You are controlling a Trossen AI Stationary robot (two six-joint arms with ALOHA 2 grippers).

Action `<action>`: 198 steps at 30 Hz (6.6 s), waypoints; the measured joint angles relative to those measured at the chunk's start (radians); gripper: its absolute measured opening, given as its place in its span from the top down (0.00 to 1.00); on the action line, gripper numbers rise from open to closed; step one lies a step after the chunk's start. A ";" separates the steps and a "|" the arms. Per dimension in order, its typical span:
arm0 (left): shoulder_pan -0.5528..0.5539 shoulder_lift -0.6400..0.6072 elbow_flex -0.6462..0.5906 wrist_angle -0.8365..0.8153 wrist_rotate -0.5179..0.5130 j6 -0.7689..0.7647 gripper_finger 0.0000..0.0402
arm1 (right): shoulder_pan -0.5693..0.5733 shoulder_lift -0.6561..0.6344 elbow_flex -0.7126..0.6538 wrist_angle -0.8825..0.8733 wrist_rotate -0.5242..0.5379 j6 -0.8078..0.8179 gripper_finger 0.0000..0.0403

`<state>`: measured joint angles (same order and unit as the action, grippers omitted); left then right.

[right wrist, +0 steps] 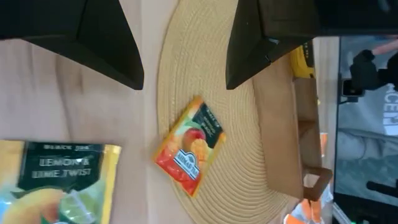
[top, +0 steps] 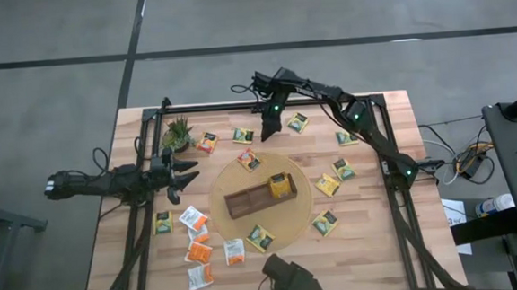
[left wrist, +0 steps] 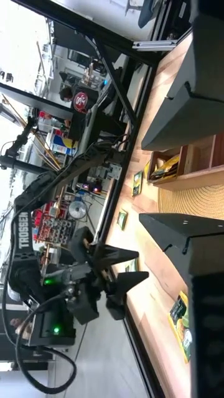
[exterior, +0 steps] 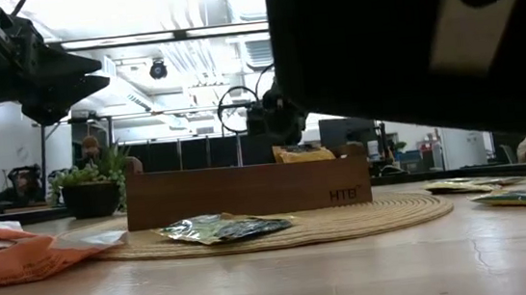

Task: Pick & Place Tea
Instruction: Put the orange tea bag into the right section of the wooden organizer

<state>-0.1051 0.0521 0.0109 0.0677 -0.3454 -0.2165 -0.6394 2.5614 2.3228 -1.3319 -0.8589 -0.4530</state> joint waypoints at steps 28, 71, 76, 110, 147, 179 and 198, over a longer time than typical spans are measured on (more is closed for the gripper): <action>0.000 0.000 0.000 0.001 0.000 0.000 0.58 | 0.093 -0.169 0.007 0.000 0.190 -0.259 0.44; 0.000 0.000 0.000 0.001 0.000 0.000 0.58 | 0.347 -0.169 -0.242 0.395 0.855 0.416 0.44; 0.000 0.000 0.000 0.001 0.000 0.000 0.58 | 0.344 -0.169 -0.247 0.397 0.819 0.418 0.44; 0.000 0.000 0.000 0.000 0.000 0.000 0.58 | 0.374 -0.059 -0.120 0.265 0.836 0.230 0.81; 0.000 0.000 0.000 -0.001 0.000 0.000 0.58 | 0.407 -0.068 0.022 0.170 0.907 0.100 0.73; 0.000 0.000 0.000 0.000 0.000 0.000 0.58 | 0.389 0.026 0.031 0.206 0.934 0.079 0.97; 0.000 0.000 0.000 0.000 0.000 0.000 0.58 | 0.567 -0.154 0.015 0.174 1.130 0.169 0.98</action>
<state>-0.1054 0.0525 0.0105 0.0677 -0.3455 -0.2165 -0.0728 2.4077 2.3382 -1.1578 0.2708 -0.2843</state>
